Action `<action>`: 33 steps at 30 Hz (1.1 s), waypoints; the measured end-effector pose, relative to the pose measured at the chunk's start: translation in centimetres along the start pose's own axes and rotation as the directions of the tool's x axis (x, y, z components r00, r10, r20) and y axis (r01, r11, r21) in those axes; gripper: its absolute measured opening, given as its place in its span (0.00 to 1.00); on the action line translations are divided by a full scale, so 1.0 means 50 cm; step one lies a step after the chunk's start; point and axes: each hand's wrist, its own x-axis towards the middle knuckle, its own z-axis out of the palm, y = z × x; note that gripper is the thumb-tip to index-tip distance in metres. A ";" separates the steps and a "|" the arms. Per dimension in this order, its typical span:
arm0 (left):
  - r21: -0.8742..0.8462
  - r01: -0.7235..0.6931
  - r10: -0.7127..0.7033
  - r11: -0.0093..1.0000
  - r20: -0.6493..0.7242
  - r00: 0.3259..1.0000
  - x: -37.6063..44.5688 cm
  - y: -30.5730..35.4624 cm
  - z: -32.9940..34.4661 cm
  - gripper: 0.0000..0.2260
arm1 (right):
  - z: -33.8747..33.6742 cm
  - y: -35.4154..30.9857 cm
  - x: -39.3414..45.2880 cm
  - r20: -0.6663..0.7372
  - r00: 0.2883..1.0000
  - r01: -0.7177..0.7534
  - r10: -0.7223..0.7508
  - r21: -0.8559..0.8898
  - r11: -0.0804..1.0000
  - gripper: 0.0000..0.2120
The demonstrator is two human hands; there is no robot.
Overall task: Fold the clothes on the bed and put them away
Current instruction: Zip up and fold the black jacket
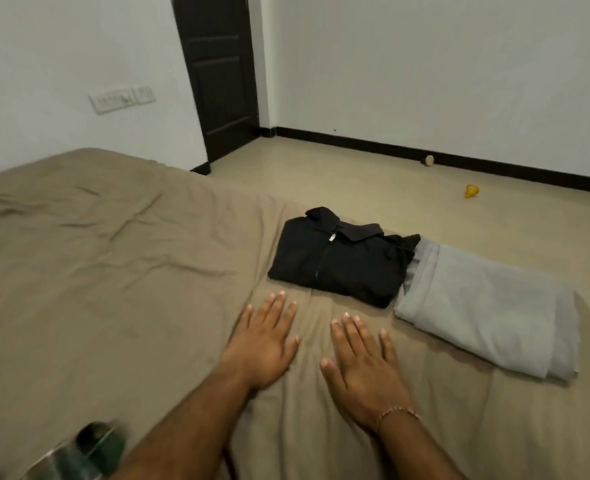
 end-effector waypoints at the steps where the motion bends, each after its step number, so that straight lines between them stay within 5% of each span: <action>1: 0.001 -0.006 0.006 1.000 -0.021 1.000 -0.042 0.006 0.007 0.32 | 0.006 -0.020 -0.031 0.000 1.000 0.000 0.000 0.016 1.000 0.34; 8: -0.116 0.013 -0.007 0.993 0.050 0.999 -0.338 0.066 -0.073 0.34 | 0.020 -0.197 -0.277 0.121 0.991 0.058 -0.062 0.039 0.998 0.43; 11: -0.190 0.046 -0.069 0.981 -0.116 0.991 -0.475 0.080 -0.107 0.20 | 0.039 -0.277 -0.367 0.144 0.986 0.080 -0.087 0.055 0.995 0.45; 15: -0.032 0.367 -0.365 0.930 -0.221 0.905 -0.611 0.032 -0.155 0.26 | 0.041 -0.355 -0.430 0.158 0.985 0.052 -0.071 0.122 0.991 0.39; 18: -0.051 0.570 -0.572 0.820 -0.064 0.818 -0.673 -0.014 -0.178 0.32 | 0.029 -0.391 -0.459 0.192 0.979 0.035 -0.068 0.171 0.985 0.32; 20: -0.102 0.559 -0.557 0.823 0.050 0.829 -0.705 -0.020 -0.180 0.31 | 0.021 -0.408 -0.482 0.221 0.971 0.038 -0.090 0.228 0.973 0.32; 26: -0.107 0.453 -0.443 0.885 0.102 0.890 -0.758 0.016 -0.173 0.38 | 0.000 -0.438 -0.534 0.238 0.954 0.071 -0.181 0.409 0.910 0.34; 30: 0.069 0.427 -0.423 0.902 -0.064 0.904 -0.792 0.032 -0.166 0.16 | -0.012 -0.446 -0.562 0.230 0.960 0.027 -0.158 0.486 0.874 0.35; 33: -0.243 0.382 -0.402 0.892 -0.042 0.914 -0.788 0.012 -0.202 0.06 | -0.030 -0.453 -0.576 0.178 0.977 -0.028 -0.115 0.649 0.760 0.35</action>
